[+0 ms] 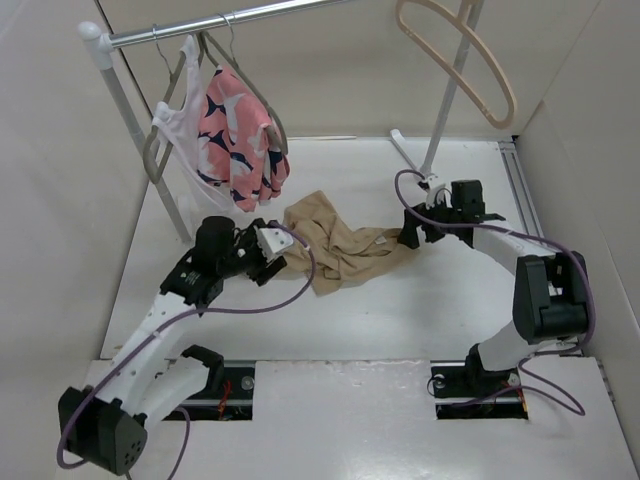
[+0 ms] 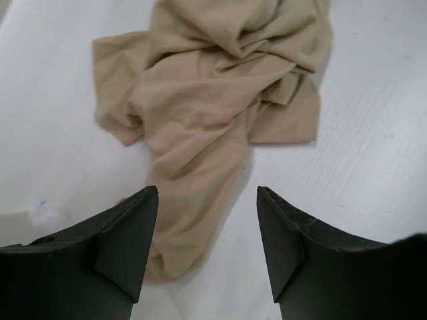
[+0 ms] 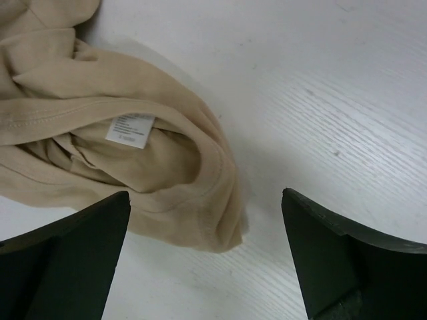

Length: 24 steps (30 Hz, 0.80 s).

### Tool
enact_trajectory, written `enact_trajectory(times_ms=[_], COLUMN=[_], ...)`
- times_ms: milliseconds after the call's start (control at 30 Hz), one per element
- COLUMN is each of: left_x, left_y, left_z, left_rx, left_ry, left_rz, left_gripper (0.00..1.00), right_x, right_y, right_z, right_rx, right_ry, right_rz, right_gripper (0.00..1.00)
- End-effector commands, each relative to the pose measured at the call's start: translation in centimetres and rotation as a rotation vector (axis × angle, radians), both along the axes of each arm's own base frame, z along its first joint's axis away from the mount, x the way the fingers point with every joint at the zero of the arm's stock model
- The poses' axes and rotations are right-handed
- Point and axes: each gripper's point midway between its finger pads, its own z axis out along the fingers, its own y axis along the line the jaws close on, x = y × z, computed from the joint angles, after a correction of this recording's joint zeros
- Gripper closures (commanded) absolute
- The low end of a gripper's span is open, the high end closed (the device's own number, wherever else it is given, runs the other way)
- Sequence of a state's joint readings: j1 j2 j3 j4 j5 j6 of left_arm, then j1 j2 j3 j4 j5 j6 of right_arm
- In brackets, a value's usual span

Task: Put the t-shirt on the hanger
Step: Move the tshirt to the center of the board

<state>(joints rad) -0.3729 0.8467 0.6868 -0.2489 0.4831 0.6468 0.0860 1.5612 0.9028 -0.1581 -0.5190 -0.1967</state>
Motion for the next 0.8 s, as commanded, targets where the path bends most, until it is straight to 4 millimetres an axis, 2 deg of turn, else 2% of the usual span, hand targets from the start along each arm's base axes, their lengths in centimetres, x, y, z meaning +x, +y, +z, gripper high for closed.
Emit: enact_trajectory(times_ms=[0,33,100,167,200,233,300,333,367,433,467,500,533,567,600,633,700,733,767], left_x=[-1.6,-1.2,-1.0,0.4,0.3,1.0,2.9,4.0,5.0,6.1,7.4,8.8,9.0,10.1,10.4,10.1,9.9,9.5,9.5], left_y=[-2.5,-2.6,-3.9,-5.4,-6.7,-7.7,-9.6,-10.6,-11.6,-13.0,-13.6,-14.1,-14.8,-15.5,-15.8,-16.2,-16.4,-16.1,-16.1], left_z=[0.2,-0.4,-0.7,-0.5,-0.5,0.2,-0.6,0.5,-1.3,-2.1,-1.4,-2.8,-3.1,-2.2,-3.6,-3.9,-4.9,-6.4,-6.8], left_rx=[0.006,0.035,0.057,0.046,0.038,0.023,0.005,-0.021,-0.005,0.003,-0.001,0.014,0.018,0.002,0.024,0.022,0.057,0.085,0.094], left_ry=[0.043,0.048,0.007,-0.047,-0.060,-0.082,-0.053,-0.058,-0.016,-0.003,-0.024,-0.012,-0.005,-0.024,0.007,0.031,0.045,0.089,0.091], left_rz=[-0.140,-0.127,-0.155,-0.164,-0.197,-0.201,-0.173,-0.163,-0.155,-0.165,-0.151,-0.121,-0.131,-0.118,-0.118,-0.144,-0.190,-0.190,-0.195], left_gripper=[0.43,0.42,0.34,0.30,0.26,0.26,0.25,0.25,0.25,0.25,0.23,0.20,0.20,0.19,0.19,0.19,0.26,0.30,0.50], right_x=[1.3,1.5,1.4,1.6,1.8,1.8,1.5,1.7,1.7,1.5,1.8,1.9,1.7,1.8,1.8,1.9,1.8,1.6,1.7], right_y=[2.0,1.6,2.5,2.7,2.4,2.4,2.4,2.6,2.8,3.0,3.2,3.0,3.0,3.0,3.0,3.2,3.4,3.7,2.9], right_z=[3.7,3.9,5.3,5.9,5.8,6.0,6.0,6.2,5.9,5.6,5.7,5.8,5.7,5.8,5.8,6.8,8.0,8.4,8.4], right_rx=[0.004,-0.014,-0.017,-0.033,-0.048,-0.049,-0.052,-0.070,-0.085,-0.120,-0.136,-0.143,-0.144,-0.140,-0.140,-0.129,-0.127,-0.133,-0.171], right_ry=[-0.099,-0.112,-0.156,-0.181,-0.187,-0.183,-0.161,-0.166,-0.159,-0.146,-0.148,-0.147,-0.138,-0.129,-0.129,-0.152,-0.180,-0.193,-0.201], right_rz=[0.062,0.042,0.059,0.060,0.056,0.056,0.056,0.067,0.076,0.088,0.094,0.088,0.089,0.084,0.084,0.088,0.079,0.082,0.056], right_gripper=[0.00,0.00,0.00,0.00,0.00,0.00,0.00,0.00,0.00,0.00,0.00,0.00,0.00,0.00,0.00,0.00,0.00,0.00,0.00])
